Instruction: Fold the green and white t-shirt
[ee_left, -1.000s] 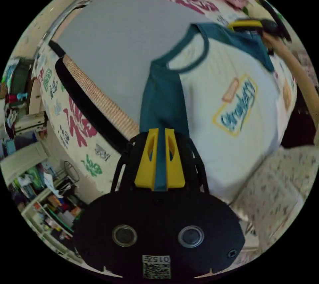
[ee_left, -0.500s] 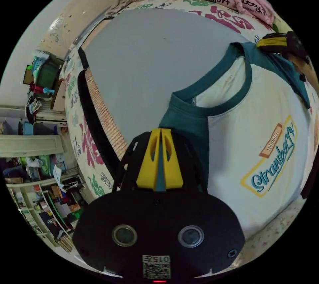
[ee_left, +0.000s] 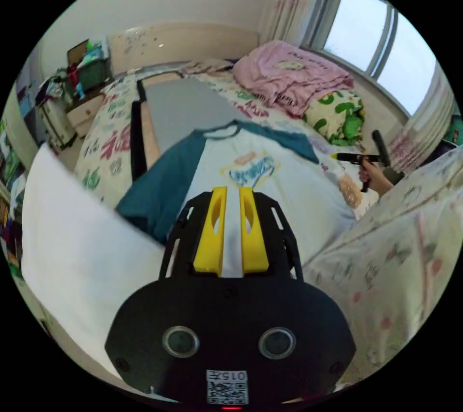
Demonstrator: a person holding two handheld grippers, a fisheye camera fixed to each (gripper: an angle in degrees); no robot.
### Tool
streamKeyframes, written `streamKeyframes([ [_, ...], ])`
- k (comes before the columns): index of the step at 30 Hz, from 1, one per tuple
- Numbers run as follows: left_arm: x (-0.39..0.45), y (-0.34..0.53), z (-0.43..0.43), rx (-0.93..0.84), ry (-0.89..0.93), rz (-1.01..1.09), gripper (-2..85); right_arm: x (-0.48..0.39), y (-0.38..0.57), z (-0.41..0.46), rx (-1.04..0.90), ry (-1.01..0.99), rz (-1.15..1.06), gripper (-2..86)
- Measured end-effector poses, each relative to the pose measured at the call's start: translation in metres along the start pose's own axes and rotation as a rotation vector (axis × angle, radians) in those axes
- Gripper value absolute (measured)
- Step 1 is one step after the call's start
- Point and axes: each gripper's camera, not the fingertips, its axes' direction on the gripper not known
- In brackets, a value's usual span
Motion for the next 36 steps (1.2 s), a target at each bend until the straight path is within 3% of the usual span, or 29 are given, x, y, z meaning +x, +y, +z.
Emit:
streamKeyframes([
  [5,0.017,0.173,-0.008,-0.161,-0.018,-0.192,7.2,0.0,0.098,-0.036,-0.072,0.041,0.127,9.5],
  [10,0.024,0.269,0.01,-0.281,-0.05,-0.261,8.6,-0.019,0.146,-0.036,-0.246,0.122,0.094,13.3],
  [14,0.032,0.313,0.033,-0.356,-0.02,-0.315,7.8,-0.032,0.165,-0.039,-0.279,0.156,0.082,11.6],
  [19,0.05,0.334,0.023,-0.35,0.018,-0.348,0.9,-0.051,0.19,-0.052,-0.371,0.155,0.014,1.7],
  [24,0.077,0.336,-0.008,-0.314,-0.022,-0.306,-0.1,-0.058,0.231,-0.076,-0.316,0.166,0.034,0.1],
  [30,0.117,0.329,0.02,-0.437,-0.106,-0.24,-0.4,-0.081,0.284,-0.039,-0.403,0.299,-0.046,-0.1],
  [36,0.182,0.297,0.025,-0.527,-0.228,-0.007,-0.6,-0.101,0.32,-0.021,-0.48,0.362,-0.133,0.0],
])
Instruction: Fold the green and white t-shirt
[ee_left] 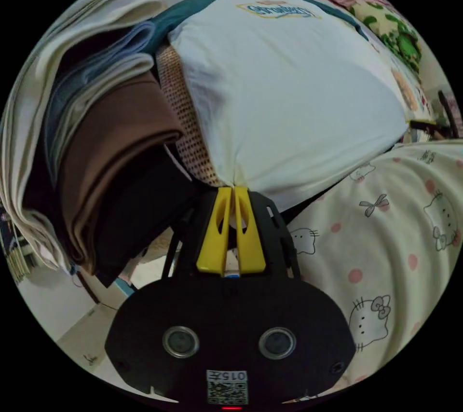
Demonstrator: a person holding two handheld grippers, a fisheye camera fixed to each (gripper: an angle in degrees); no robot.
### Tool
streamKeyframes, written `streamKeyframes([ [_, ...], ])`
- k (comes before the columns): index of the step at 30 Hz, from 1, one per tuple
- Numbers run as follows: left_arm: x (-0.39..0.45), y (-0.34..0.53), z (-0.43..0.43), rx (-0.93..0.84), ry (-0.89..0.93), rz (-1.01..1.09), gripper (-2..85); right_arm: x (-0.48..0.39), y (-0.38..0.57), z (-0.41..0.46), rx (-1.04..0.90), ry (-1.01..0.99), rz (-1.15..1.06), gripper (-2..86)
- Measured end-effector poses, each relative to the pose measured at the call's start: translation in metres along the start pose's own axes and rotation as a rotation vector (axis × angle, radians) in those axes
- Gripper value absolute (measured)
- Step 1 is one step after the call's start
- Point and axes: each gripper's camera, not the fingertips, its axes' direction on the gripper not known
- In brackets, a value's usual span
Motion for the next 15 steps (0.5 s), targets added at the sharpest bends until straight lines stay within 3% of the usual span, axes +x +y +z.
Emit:
streamKeyframes([
  [7,0.051,-0.008,-0.026,0.02,-0.123,0.032,-0.7,-0.043,0.048,0.033,0.053,0.128,-0.137,0.1],
  [15,0.059,-0.029,-0.049,-0.023,-0.051,0.05,-0.7,-0.101,0.088,0.073,0.081,0.375,-0.272,0.1],
])
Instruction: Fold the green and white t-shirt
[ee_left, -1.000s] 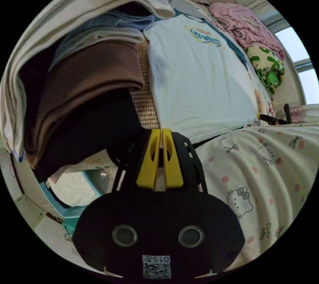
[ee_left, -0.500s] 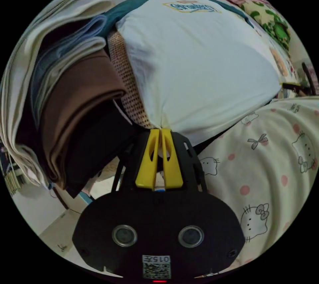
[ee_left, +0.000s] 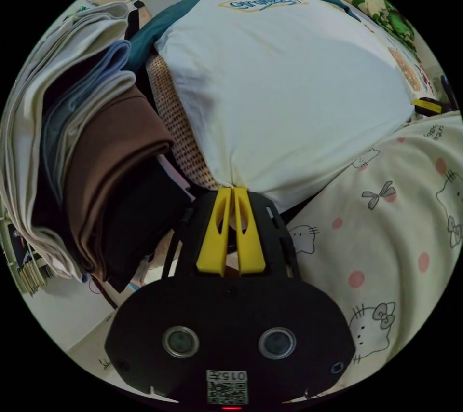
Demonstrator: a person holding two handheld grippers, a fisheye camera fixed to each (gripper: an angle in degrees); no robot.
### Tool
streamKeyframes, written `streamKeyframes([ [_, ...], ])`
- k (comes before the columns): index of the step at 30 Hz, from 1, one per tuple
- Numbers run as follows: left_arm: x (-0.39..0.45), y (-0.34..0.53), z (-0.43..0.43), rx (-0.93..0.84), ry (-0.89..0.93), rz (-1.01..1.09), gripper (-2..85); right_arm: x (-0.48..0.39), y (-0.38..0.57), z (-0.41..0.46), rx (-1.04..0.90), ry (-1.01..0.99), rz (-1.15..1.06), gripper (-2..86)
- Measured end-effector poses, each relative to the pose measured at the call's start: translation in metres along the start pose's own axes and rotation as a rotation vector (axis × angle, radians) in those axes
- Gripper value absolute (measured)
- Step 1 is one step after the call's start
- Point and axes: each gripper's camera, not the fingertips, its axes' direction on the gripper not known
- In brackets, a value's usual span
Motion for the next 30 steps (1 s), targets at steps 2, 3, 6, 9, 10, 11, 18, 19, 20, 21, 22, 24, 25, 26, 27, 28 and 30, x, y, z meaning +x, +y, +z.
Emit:
streamKeyframes([
  [2,0.004,-0.01,-0.006,-0.033,0.0,0.035,-0.7,-0.009,0.001,0.001,-0.017,0.01,-0.003,0.1],
  [3,0.004,-0.012,-0.008,-0.039,0.003,0.041,-0.7,-0.013,0.001,0.002,-0.027,0.011,-0.003,0.1],
  [6,0.0,-0.016,-0.014,-0.04,0.035,0.029,-0.7,-0.024,0.002,0.0,-0.048,0.015,-0.019,0.0],
  [9,-0.006,-0.014,-0.02,-0.011,0.071,-0.022,-0.8,-0.032,-0.002,-0.003,-0.085,0.015,-0.055,0.0],
  [10,-0.007,-0.013,-0.022,-0.004,0.077,-0.036,-0.8,-0.033,-0.006,-0.005,-0.11,0.009,-0.069,0.0],
  [11,-0.008,-0.013,-0.025,0.001,0.077,-0.046,-0.8,-0.034,-0.008,-0.005,-0.124,0.004,-0.076,0.0],
  [18,-0.012,-0.01,-0.04,0.041,0.064,-0.078,-0.8,-0.028,-0.037,-0.026,-0.271,-0.084,-0.103,0.1],
  [19,-0.014,-0.011,-0.042,0.043,0.063,-0.076,-0.8,-0.028,-0.038,-0.032,-0.273,-0.086,-0.096,0.1],
  [20,-0.016,-0.012,-0.045,0.044,0.063,-0.073,-0.8,-0.028,-0.039,-0.035,-0.271,-0.085,-0.091,0.1],
  [21,-0.017,-0.012,-0.046,0.043,0.064,-0.071,-0.8,-0.028,-0.04,-0.042,-0.264,-0.078,-0.082,0.1],
  [22,-0.02,-0.014,-0.048,0.042,0.066,-0.067,-0.8,-0.029,-0.041,-0.049,-0.255,-0.068,-0.078,0.1],
  [24,-0.025,-0.016,-0.052,0.038,0.069,-0.06,-0.8,-0.03,-0.042,-0.06,-0.241,-0.05,-0.082,0.1],
  [25,-0.028,-0.018,-0.054,0.036,0.07,-0.055,-0.8,-0.03,-0.044,-0.068,-0.234,-0.041,-0.086,0.1],
  [26,-0.032,-0.02,-0.057,0.034,0.071,-0.052,-0.8,-0.029,-0.044,-0.072,-0.232,-0.039,-0.086,0.1],
  [27,-0.034,-0.021,-0.058,0.034,0.071,-0.051,-0.8,-0.026,-0.047,-0.08,-0.227,-0.041,-0.081,0.1],
  [28,-0.038,-0.022,-0.06,0.036,0.072,-0.052,-0.8,-0.022,-0.049,-0.089,-0.221,-0.048,-0.068,0.1],
  [30,-0.044,-0.024,-0.064,0.039,0.072,-0.054,-0.8,-0.014,-0.052,-0.104,-0.208,-0.064,-0.044,0.1],
])
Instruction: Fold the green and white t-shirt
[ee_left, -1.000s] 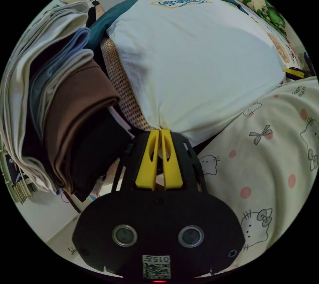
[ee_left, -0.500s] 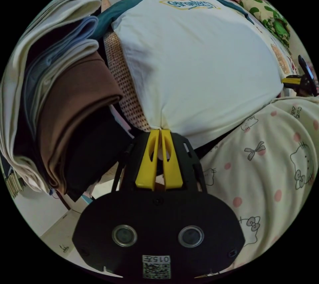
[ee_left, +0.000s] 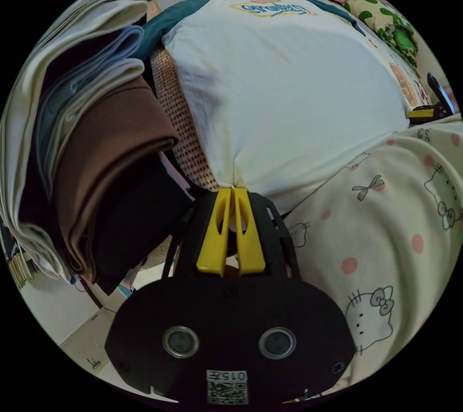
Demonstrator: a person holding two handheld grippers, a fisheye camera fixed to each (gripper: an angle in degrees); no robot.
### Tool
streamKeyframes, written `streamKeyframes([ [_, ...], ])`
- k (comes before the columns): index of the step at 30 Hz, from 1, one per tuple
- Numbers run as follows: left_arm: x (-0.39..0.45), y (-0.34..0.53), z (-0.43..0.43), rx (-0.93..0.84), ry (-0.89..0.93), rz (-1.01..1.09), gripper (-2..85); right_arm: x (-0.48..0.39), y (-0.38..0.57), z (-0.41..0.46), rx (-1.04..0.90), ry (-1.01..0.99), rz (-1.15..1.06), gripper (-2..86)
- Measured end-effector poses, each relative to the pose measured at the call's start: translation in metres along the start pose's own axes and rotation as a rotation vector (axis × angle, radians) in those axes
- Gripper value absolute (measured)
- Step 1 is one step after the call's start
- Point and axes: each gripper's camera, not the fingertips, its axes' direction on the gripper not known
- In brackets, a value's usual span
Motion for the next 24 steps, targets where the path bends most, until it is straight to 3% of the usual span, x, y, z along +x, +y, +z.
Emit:
streamKeyframes([
  [11,-0.048,-0.032,-0.024,-0.058,-0.009,0.071,-0.7,0.069,0.01,-0.109,0.12,-0.135,0.183,0.2],
  [17,-0.081,-0.043,-0.039,-0.057,-0.026,0.066,-0.6,0.128,0.038,-0.177,0.285,-0.255,0.341,0.3],
  [20,-0.097,-0.044,-0.049,-0.031,-0.044,0.101,-0.3,0.178,0.063,-0.204,0.392,-0.456,0.49,0.7],
  [24,-0.132,-0.034,-0.068,0.026,-0.007,0.096,1.0,0.274,0.1,-0.216,0.461,-0.993,0.71,3.8],
])
